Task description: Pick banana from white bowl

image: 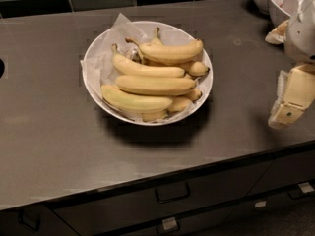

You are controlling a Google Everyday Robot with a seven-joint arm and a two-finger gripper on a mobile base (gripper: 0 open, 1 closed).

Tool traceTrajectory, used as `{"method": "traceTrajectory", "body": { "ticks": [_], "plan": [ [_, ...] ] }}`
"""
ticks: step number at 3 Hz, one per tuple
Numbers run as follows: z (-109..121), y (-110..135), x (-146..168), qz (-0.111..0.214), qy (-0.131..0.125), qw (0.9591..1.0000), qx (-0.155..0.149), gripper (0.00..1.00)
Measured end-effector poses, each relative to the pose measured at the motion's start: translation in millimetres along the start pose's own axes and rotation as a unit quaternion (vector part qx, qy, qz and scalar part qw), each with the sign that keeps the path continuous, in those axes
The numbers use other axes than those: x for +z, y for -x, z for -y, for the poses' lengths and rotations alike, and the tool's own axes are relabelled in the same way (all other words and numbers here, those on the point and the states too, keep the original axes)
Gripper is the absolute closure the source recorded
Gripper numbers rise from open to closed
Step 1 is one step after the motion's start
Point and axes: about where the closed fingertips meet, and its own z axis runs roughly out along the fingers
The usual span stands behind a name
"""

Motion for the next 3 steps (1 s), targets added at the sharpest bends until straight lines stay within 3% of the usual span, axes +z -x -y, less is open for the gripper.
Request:
{"method": "traceTrajectory", "body": {
  "ticks": [1, 2, 3],
  "plan": [
    [0, 0, 0, 0.000, 0.000, 1.0000, 0.000, 0.00],
    [4, 26, 14, 0.017, 0.009, 0.9994, -0.030, 0.00],
    [5, 26, 14, 0.017, 0.009, 0.9994, -0.030, 0.00]
  ]
}}
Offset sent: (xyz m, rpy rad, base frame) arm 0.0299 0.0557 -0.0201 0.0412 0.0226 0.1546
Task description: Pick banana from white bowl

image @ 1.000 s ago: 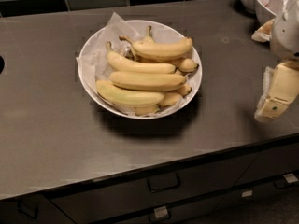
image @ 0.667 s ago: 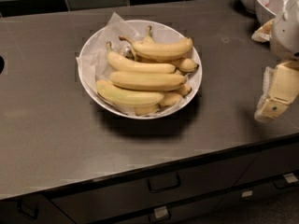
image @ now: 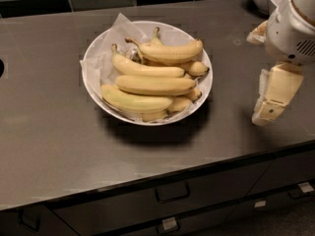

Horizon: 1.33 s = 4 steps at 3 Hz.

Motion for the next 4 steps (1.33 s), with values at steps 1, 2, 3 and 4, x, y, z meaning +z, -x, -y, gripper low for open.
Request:
{"method": "traceTrajectory", "body": {
  "ticks": [1, 2, 3, 4],
  "plan": [
    [7, 8, 0, 0.004, -0.003, 1.0000, -0.008, 0.00],
    [24, 42, -3, 0.000, -0.004, 0.9990, -0.045, 0.00],
    [43, 101, -10, 0.010, -0.020, 0.9944, -0.104, 0.00],
    [48, 107, -9, 0.012, -0.022, 0.9939, -0.107, 0.00]
  ]
}}
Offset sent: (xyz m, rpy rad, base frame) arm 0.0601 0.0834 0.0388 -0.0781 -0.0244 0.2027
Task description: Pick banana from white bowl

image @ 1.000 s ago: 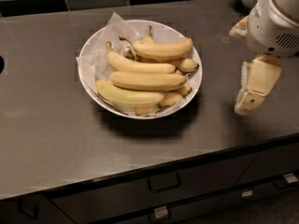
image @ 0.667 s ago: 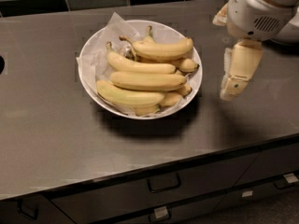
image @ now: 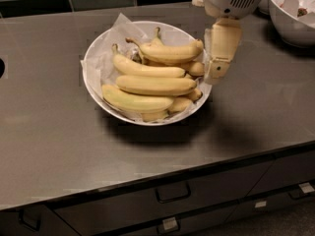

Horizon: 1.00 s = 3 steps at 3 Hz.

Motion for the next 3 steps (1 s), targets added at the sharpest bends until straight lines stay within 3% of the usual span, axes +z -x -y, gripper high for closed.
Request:
{"method": "traceTrajectory", "body": {
  "ticks": [2, 3],
  "plan": [
    [31, 35, 27, 0.009, 0.027, 0.9990, -0.035, 0.11],
    [42, 52, 39, 0.013, 0.036, 0.9980, -0.051, 0.21]
  ]
}}
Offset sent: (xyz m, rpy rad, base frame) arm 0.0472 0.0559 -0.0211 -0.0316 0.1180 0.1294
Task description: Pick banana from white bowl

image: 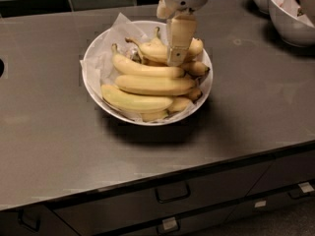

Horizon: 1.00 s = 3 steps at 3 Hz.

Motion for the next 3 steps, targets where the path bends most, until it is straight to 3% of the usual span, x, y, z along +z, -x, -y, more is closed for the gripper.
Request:
{"method": "traceTrajectory", "body": {
  "ticks": [1, 2, 3],
  "plan": [
    [9, 7, 6, -0.002, -0.001, 1.0000, -0.001, 0.38],
    [10, 7, 1, -0.008, -0.013, 0.9999, 0.005, 0.45],
    [5, 0, -12, -0.018, -0.026, 0.9994, 0.018, 0.45]
  ]
}}
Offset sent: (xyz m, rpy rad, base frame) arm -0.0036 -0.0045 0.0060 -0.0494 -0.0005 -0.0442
